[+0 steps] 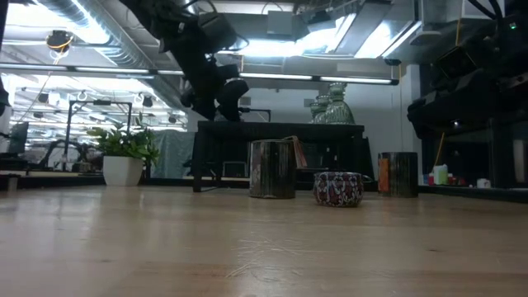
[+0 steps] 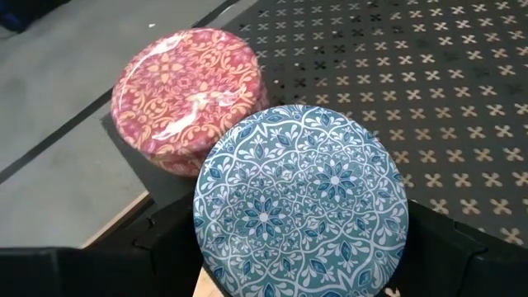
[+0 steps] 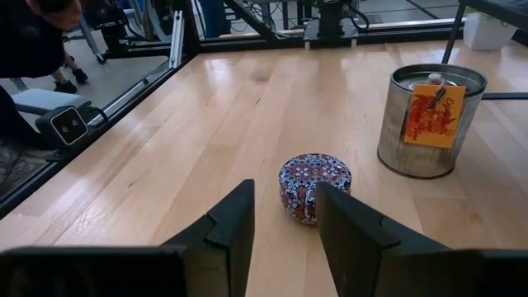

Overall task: Pick & Place candle stick holders
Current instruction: Put the blue scented candle on the shelf

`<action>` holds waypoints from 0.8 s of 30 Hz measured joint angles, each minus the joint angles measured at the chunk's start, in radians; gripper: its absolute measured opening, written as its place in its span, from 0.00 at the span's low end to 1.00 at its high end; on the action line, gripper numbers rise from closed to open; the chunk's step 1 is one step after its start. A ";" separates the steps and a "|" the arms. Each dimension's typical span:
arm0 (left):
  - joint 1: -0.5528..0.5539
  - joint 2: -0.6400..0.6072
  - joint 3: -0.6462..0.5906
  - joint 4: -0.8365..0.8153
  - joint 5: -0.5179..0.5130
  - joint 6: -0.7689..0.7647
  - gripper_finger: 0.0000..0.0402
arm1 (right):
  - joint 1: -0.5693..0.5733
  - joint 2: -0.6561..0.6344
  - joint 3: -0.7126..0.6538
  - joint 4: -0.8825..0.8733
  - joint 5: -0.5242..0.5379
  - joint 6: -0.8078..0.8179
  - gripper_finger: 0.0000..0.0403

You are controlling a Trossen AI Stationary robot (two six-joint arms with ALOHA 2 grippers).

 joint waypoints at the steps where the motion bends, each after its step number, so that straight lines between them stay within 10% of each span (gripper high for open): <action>1: 0.004 0.000 0.000 0.003 0.012 0.000 0.74 | 0.000 0.000 0.000 0.000 0.000 0.000 0.33; 24: 0.033 0.046 0.002 0.087 0.071 0.012 0.74 | 0.000 0.000 0.000 0.000 0.000 0.000 0.33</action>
